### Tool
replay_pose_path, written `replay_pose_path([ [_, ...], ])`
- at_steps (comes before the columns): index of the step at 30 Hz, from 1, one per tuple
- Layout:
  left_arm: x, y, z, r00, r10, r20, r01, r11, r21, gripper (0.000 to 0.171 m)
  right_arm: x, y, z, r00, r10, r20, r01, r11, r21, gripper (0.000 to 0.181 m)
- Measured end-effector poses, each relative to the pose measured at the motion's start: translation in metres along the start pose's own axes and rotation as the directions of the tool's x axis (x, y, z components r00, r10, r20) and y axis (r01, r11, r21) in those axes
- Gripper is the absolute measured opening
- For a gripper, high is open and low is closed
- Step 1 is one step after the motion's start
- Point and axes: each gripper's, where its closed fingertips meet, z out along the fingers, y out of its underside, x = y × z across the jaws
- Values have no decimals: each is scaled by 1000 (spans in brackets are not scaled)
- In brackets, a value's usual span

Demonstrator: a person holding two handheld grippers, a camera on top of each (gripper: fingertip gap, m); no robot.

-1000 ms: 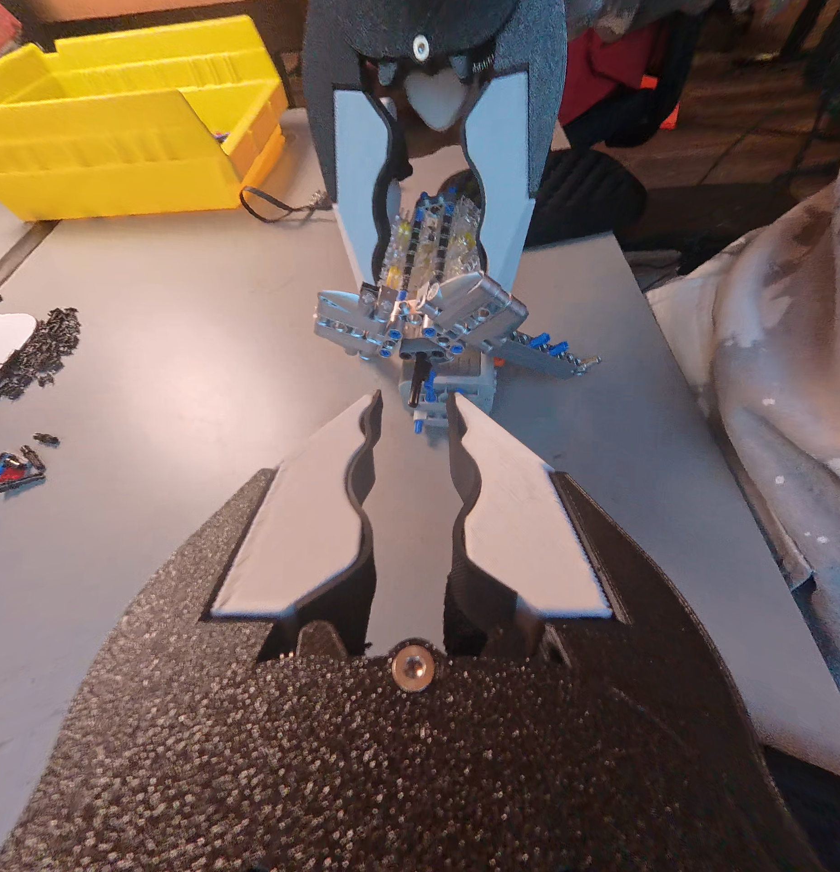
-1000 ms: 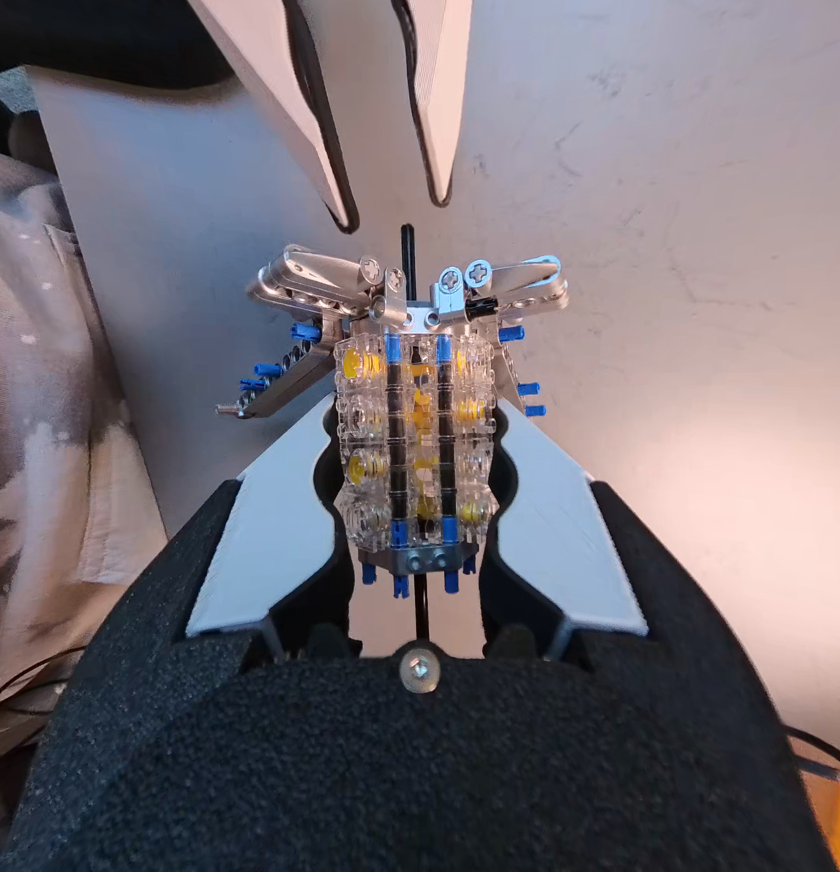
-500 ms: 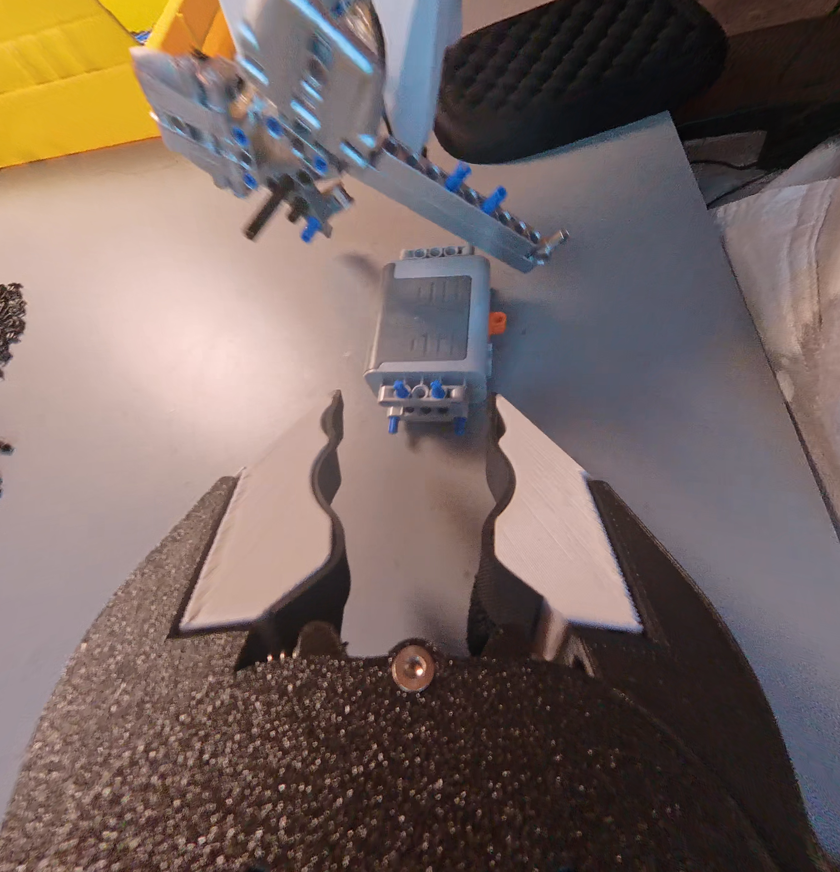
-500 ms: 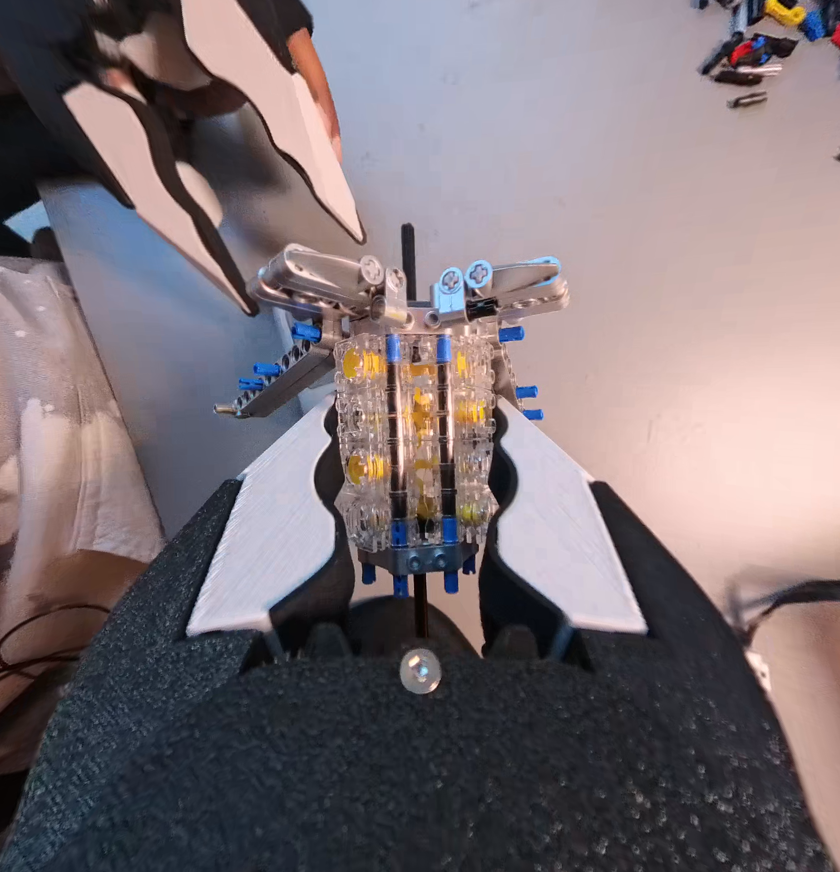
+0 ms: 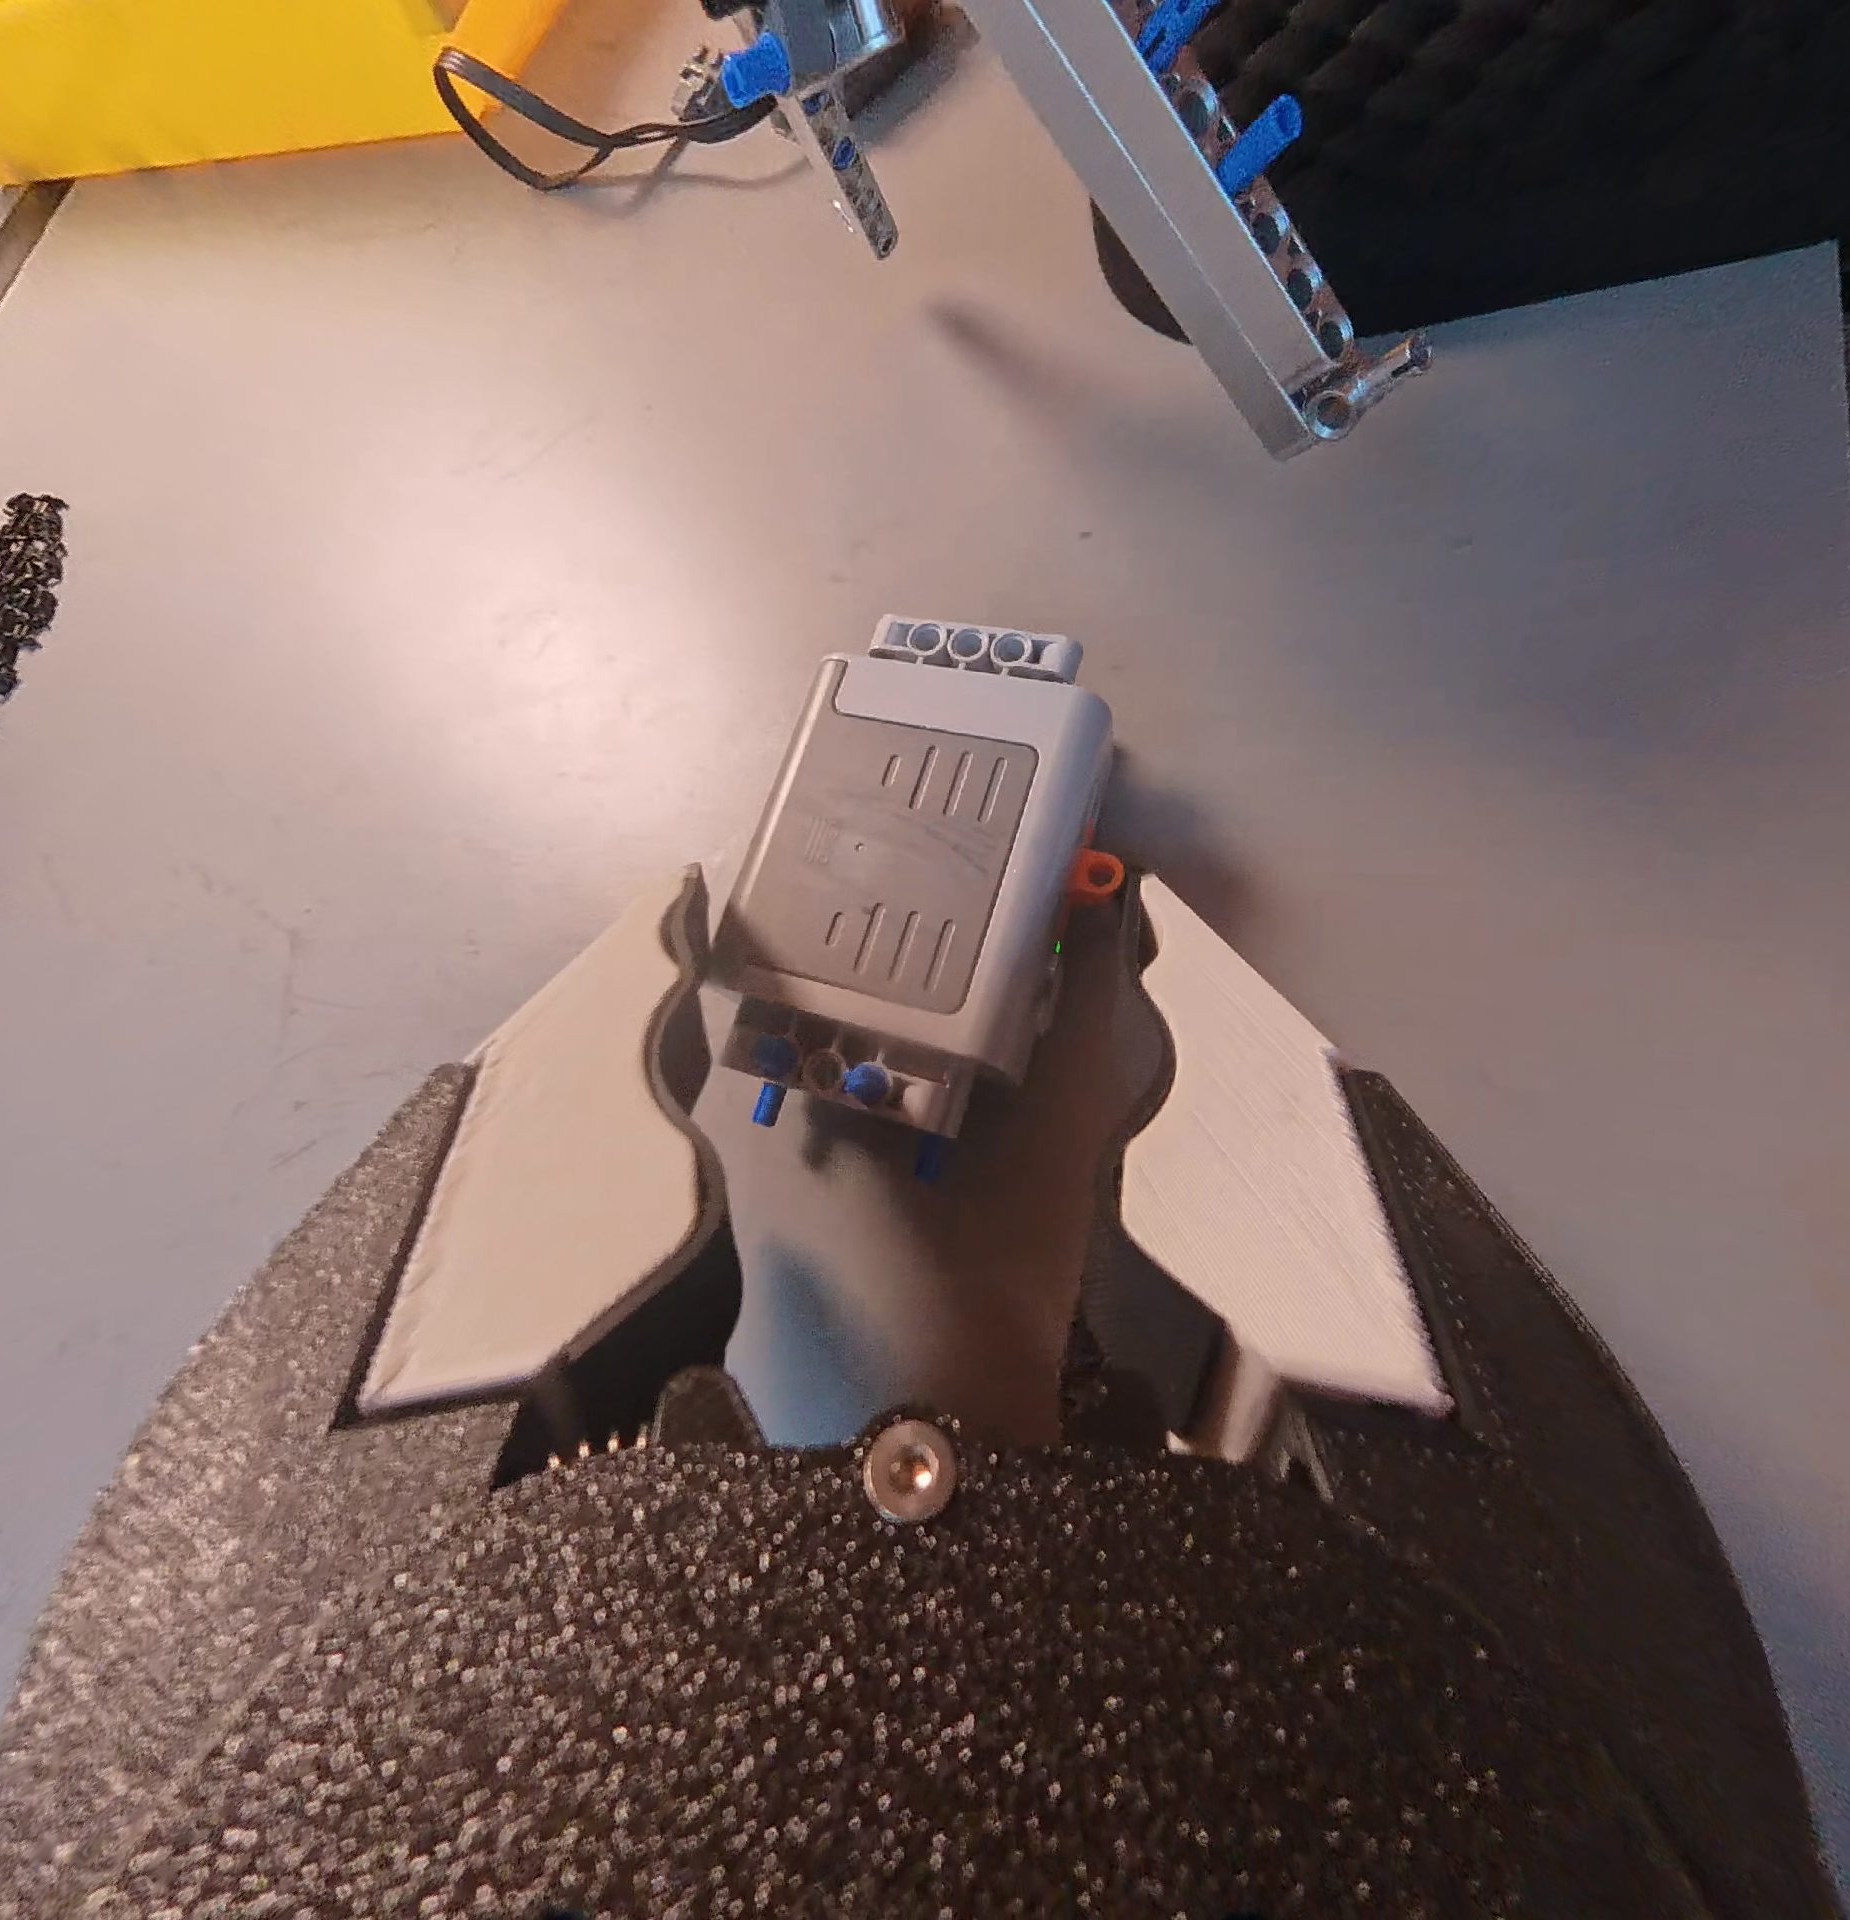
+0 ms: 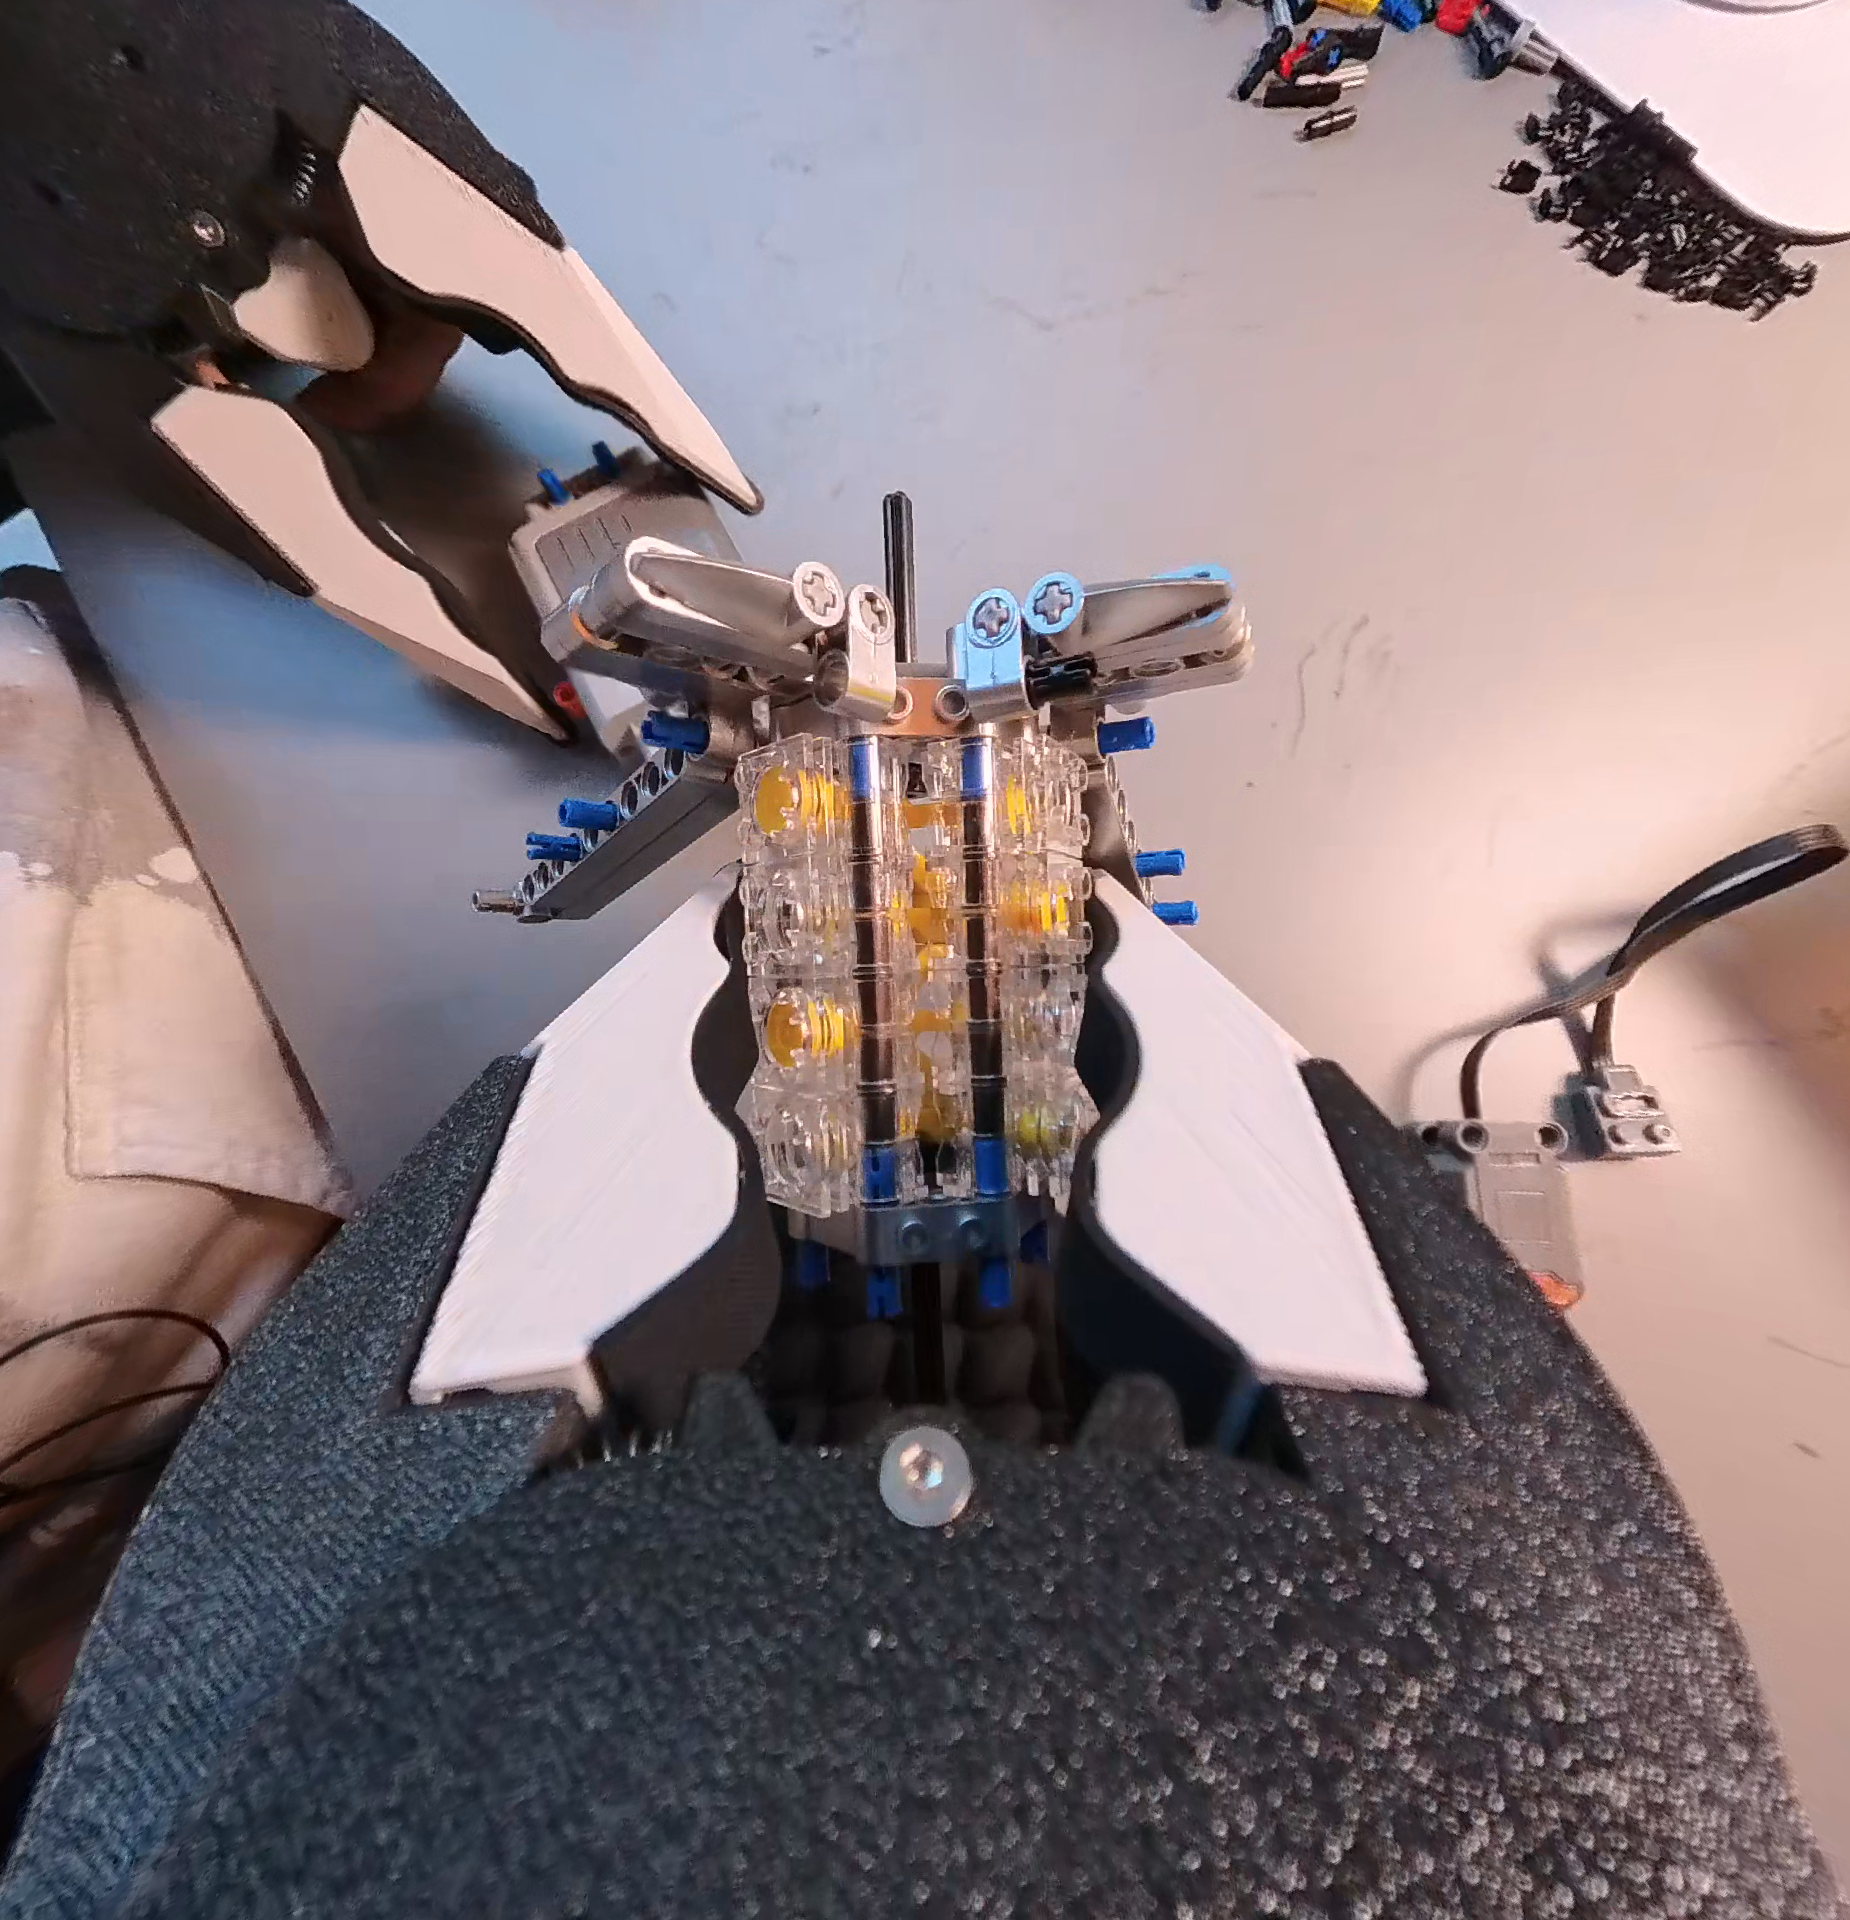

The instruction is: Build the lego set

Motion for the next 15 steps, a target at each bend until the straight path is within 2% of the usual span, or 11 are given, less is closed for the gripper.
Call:
replay_pose_path([
  [4,2,1,-4,999,8,-47,-7,1000,11,78,-1,5,-3,1000,3,4,-3,1000,6,59],
  [7,-2,3,-7,998,-1,-60,2,1000,14,67,-4,5,1,1000,-9,4,9,1000,0,59],
  [12,-4,4,-4,998,-10,-67,10,1000,-2,66,-1,4,32,988,-139,-66,132,986,-104,59],
  [15,-4,5,-2,999,2,-53,-2,1000,-11,68,-7,-6,45,980,-196,-39,189,973,-130,59],
])
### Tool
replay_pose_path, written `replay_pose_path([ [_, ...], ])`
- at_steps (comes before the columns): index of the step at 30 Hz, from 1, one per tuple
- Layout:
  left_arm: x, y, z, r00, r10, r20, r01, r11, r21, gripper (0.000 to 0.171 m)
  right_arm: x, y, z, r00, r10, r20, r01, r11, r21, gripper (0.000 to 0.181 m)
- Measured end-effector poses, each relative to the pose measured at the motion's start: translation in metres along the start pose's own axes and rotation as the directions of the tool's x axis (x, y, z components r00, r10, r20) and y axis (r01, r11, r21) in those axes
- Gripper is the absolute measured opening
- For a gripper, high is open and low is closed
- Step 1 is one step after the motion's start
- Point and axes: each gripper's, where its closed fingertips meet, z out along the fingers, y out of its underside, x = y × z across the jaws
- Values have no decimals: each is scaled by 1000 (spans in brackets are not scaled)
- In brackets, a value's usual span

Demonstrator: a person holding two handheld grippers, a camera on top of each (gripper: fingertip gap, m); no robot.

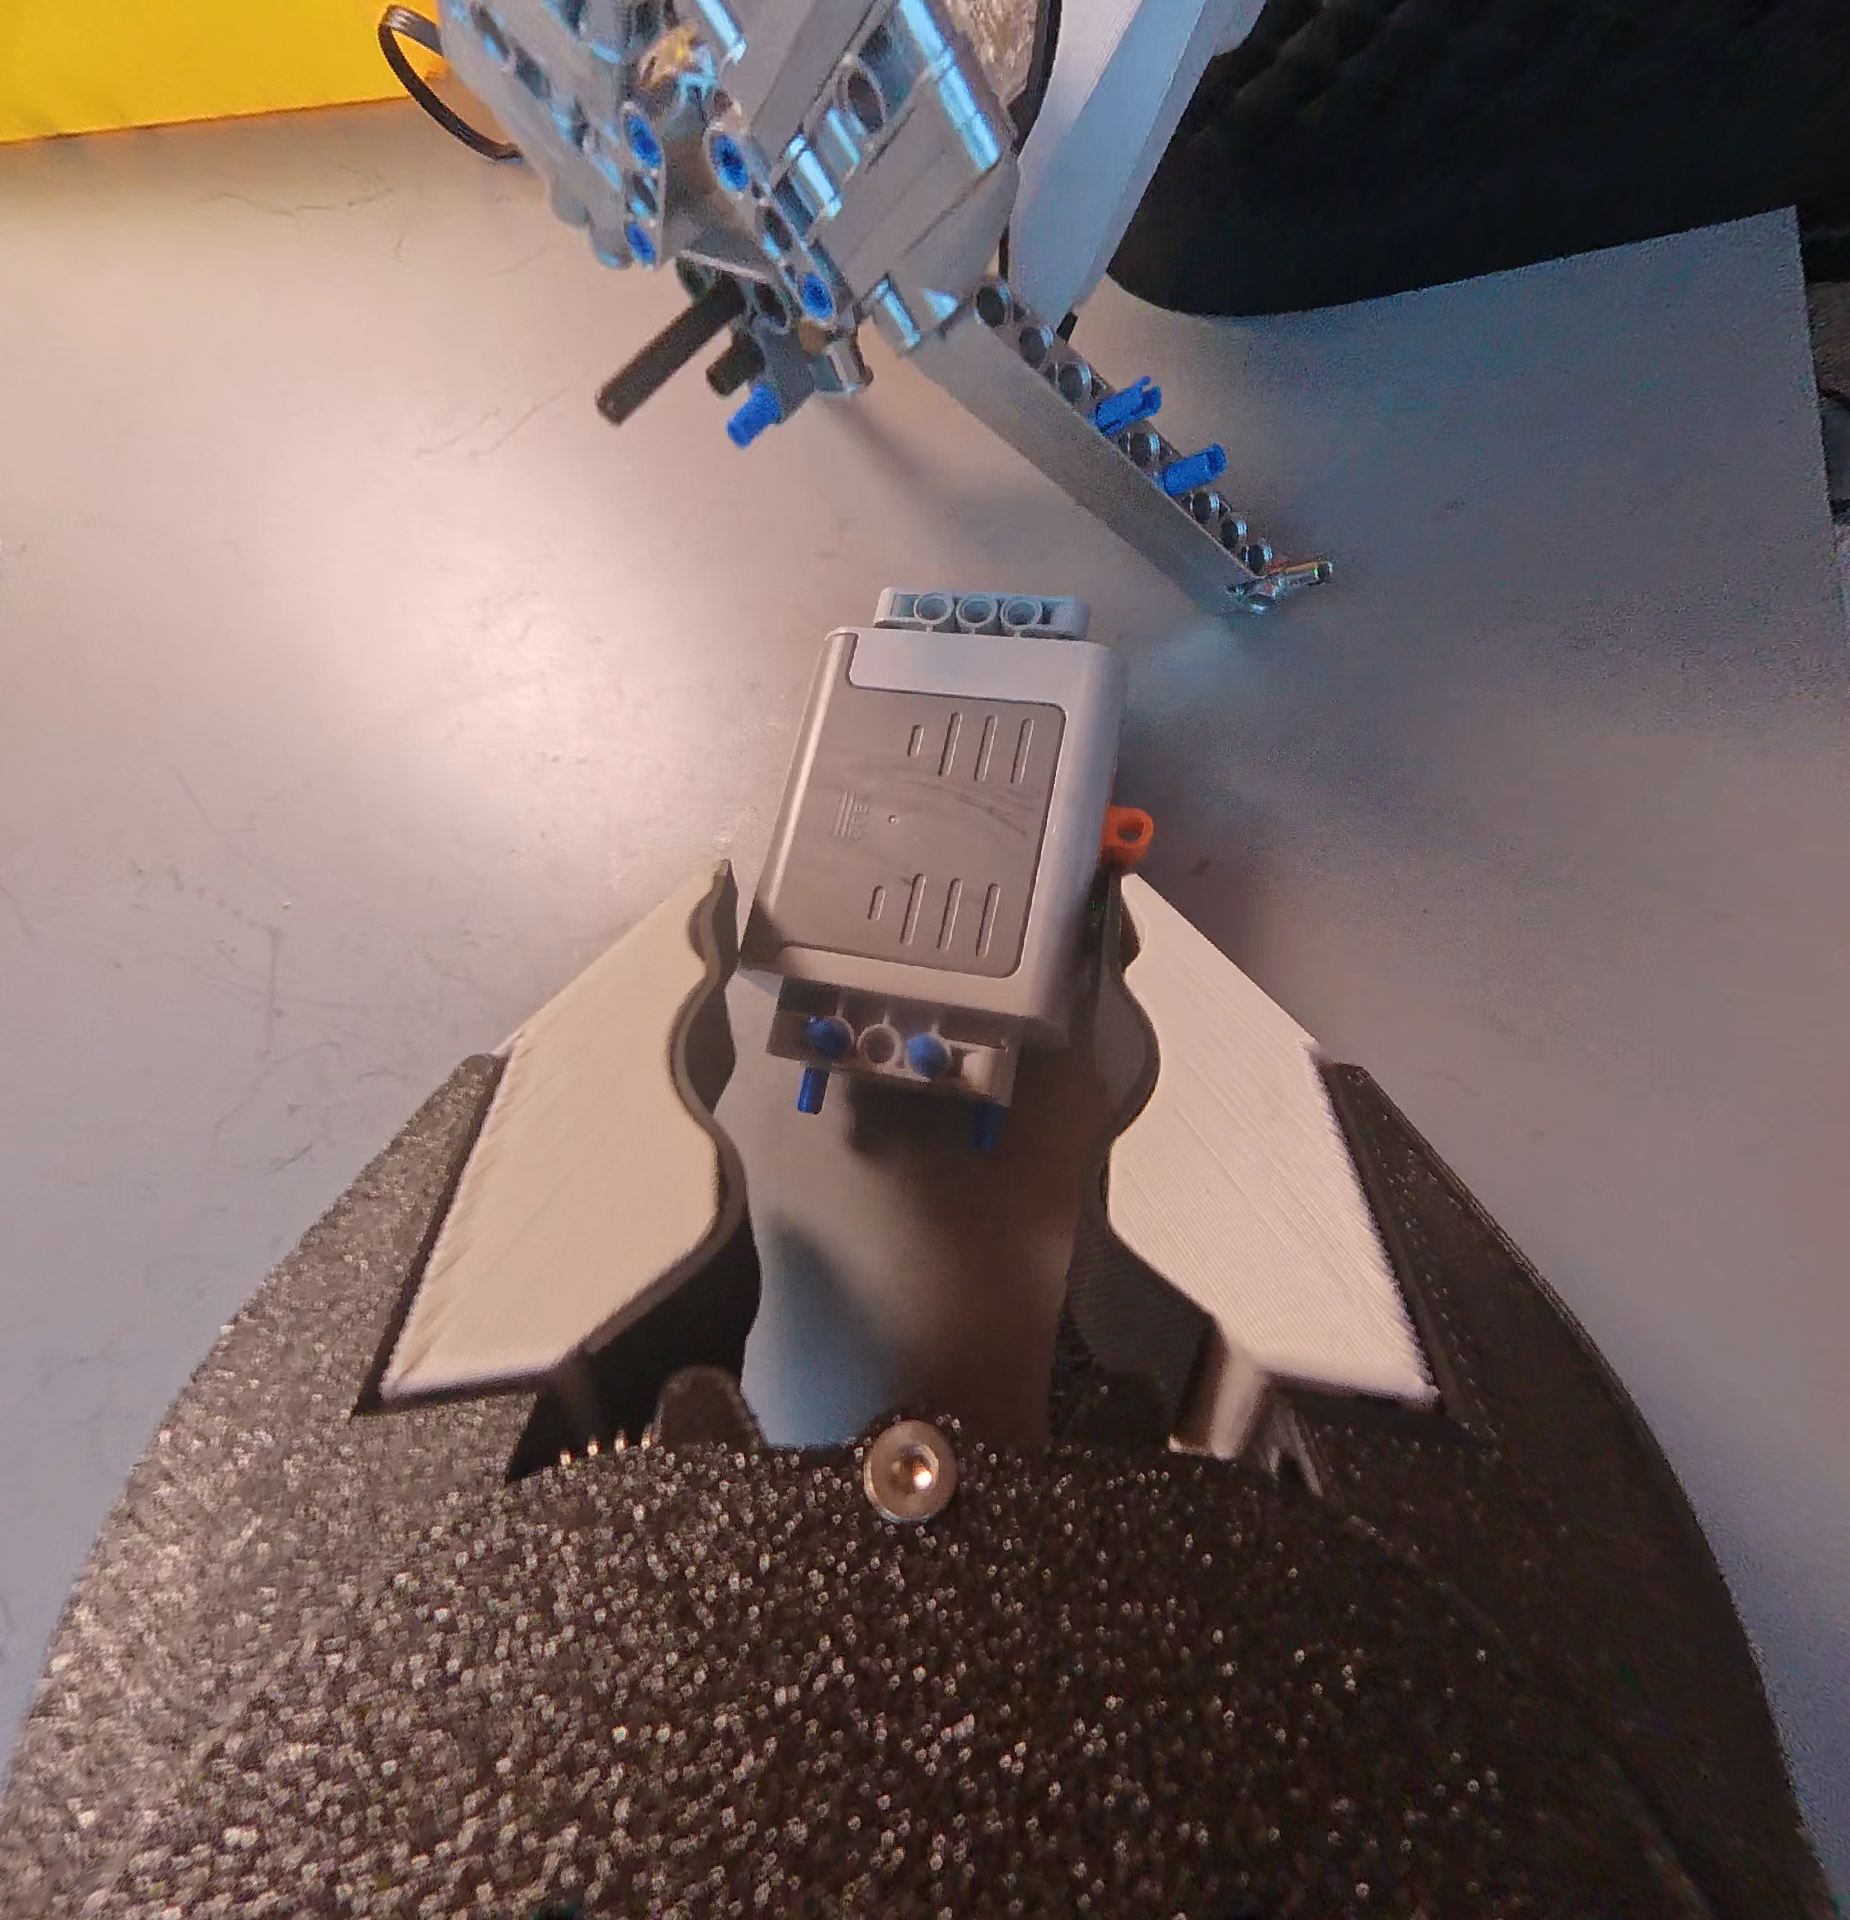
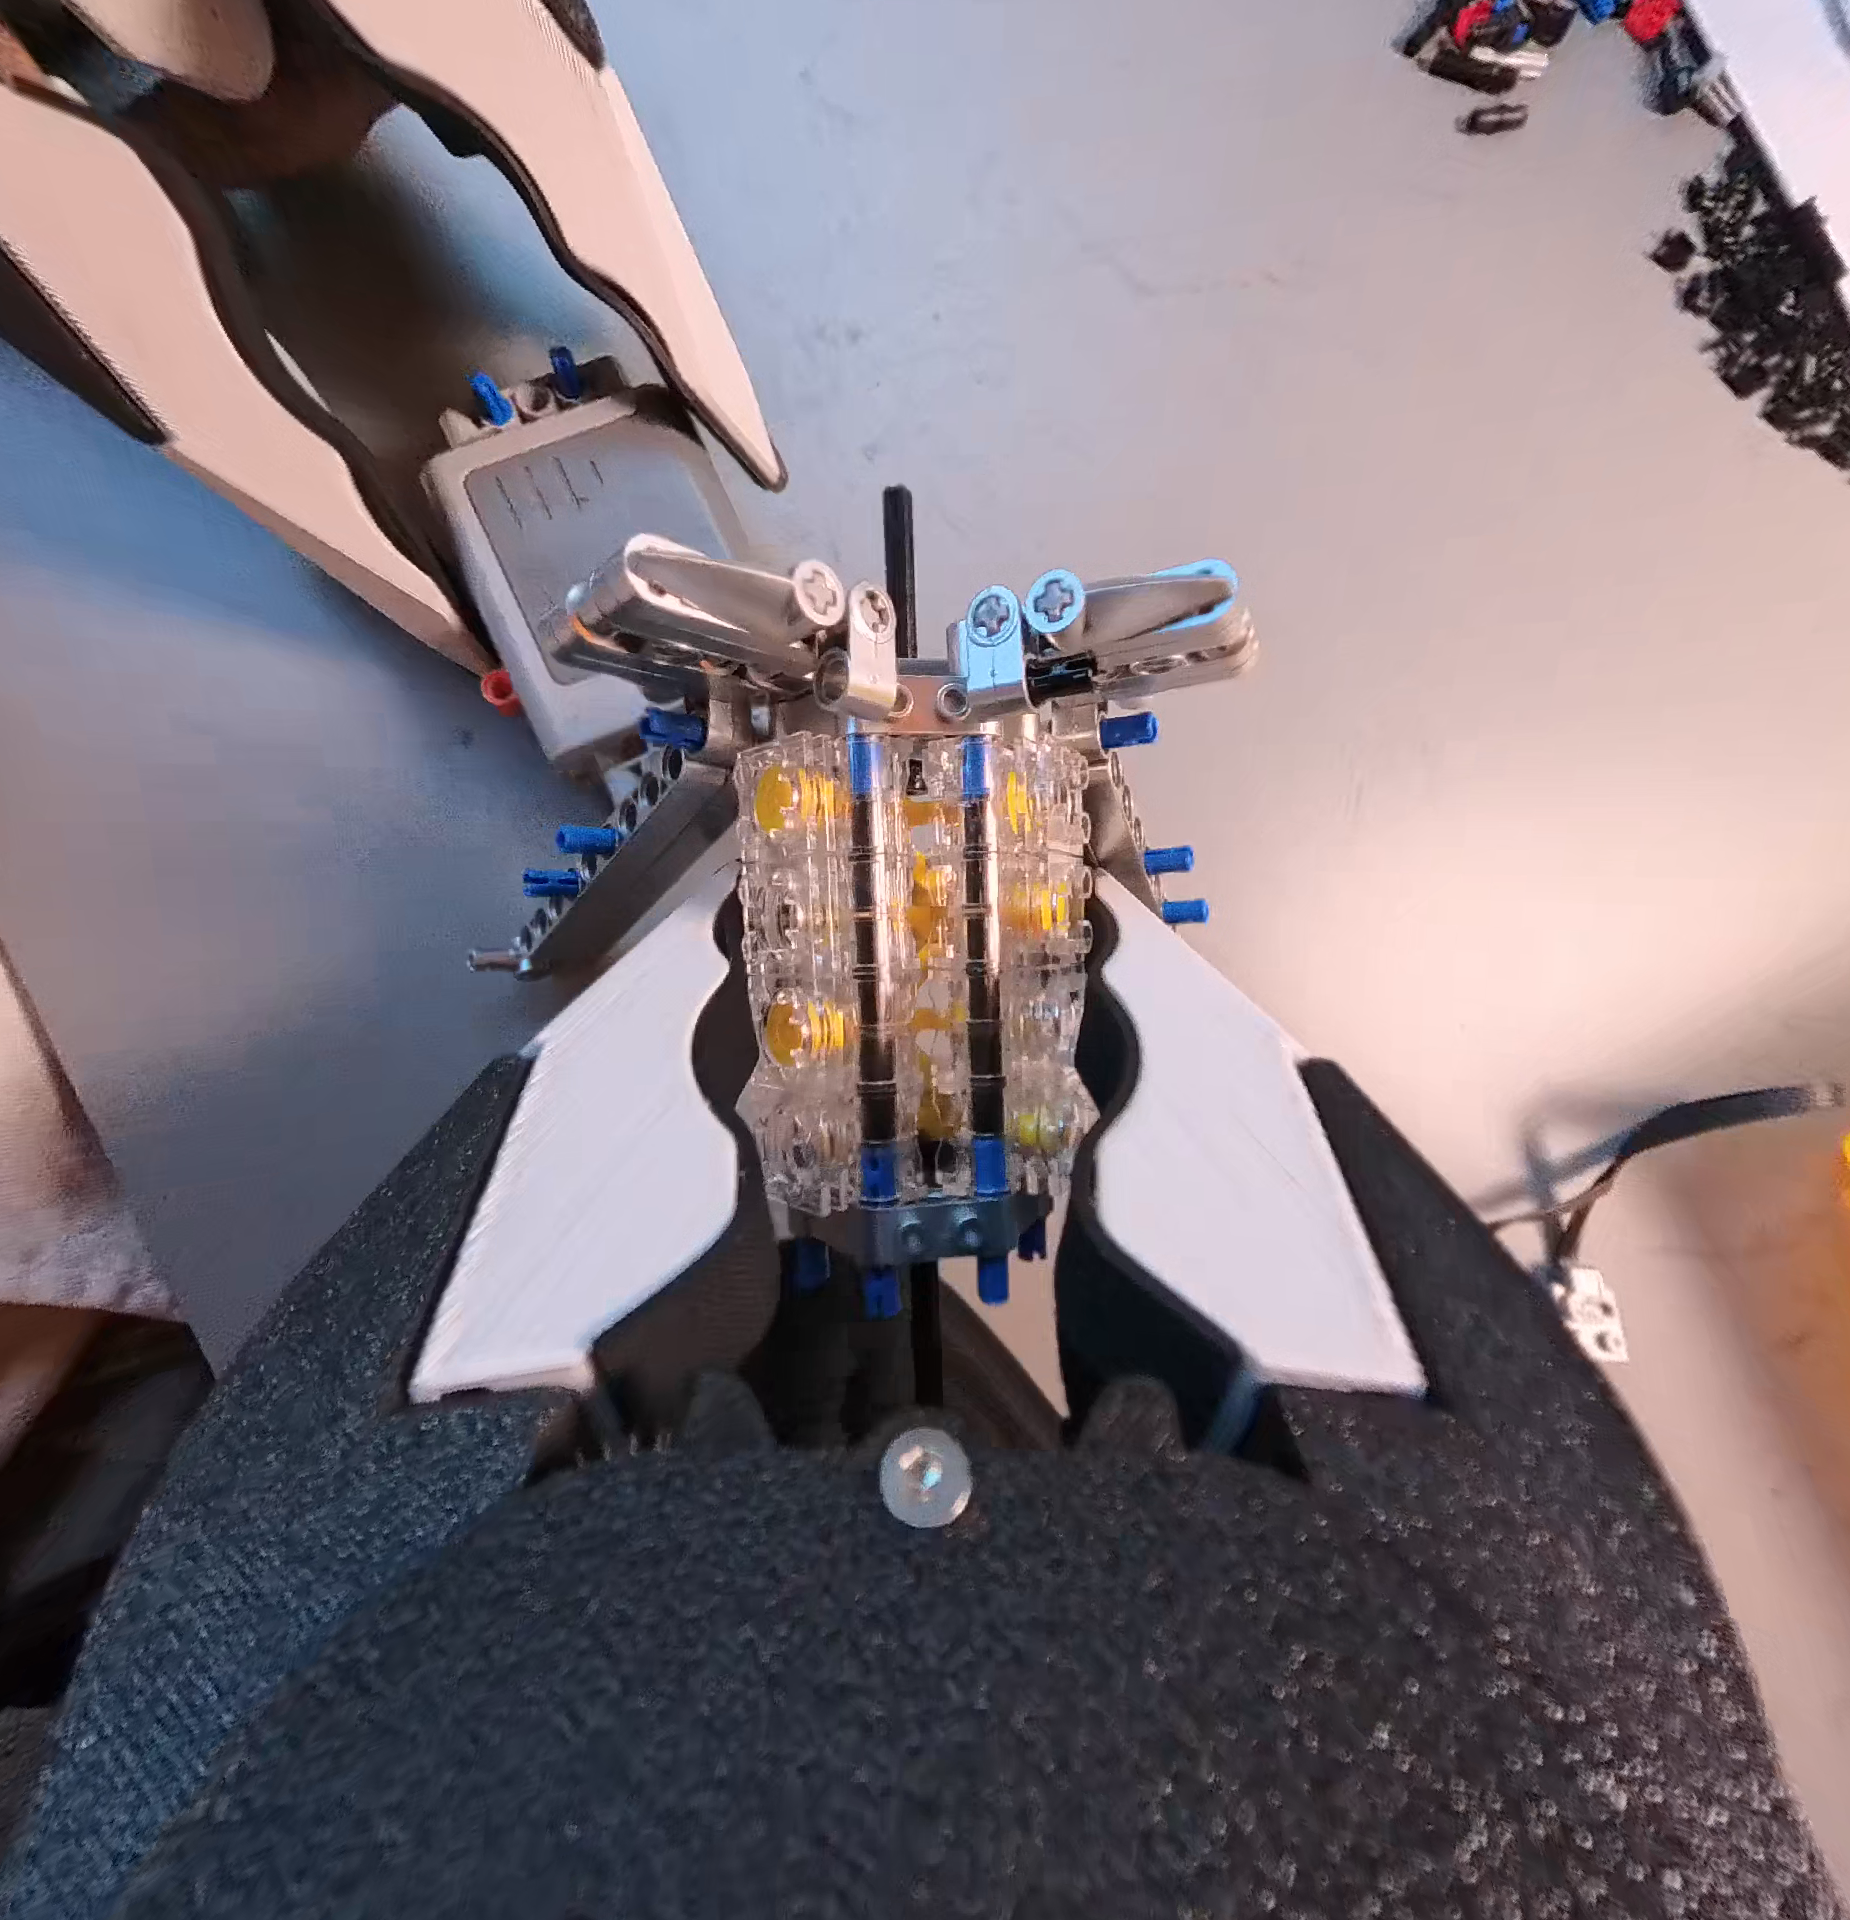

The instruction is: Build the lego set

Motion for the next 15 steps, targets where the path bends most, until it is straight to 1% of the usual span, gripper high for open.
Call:
replay_pose_path([
  [4,-2,-1,2,1000,-19,14,19,1000,-3,68,-5,-6,13,998,-53,13,54,998,-27,58],
  [8,-5,-2,5,999,-42,19,42,999,-9,68,-11,-10,20,998,-53,27,54,998,-21,57],
  [15,-6,-1,6,997,-78,15,78,997,-18,68,-12,-11,22,1000,-12,19,12,1000,-4,57],
])
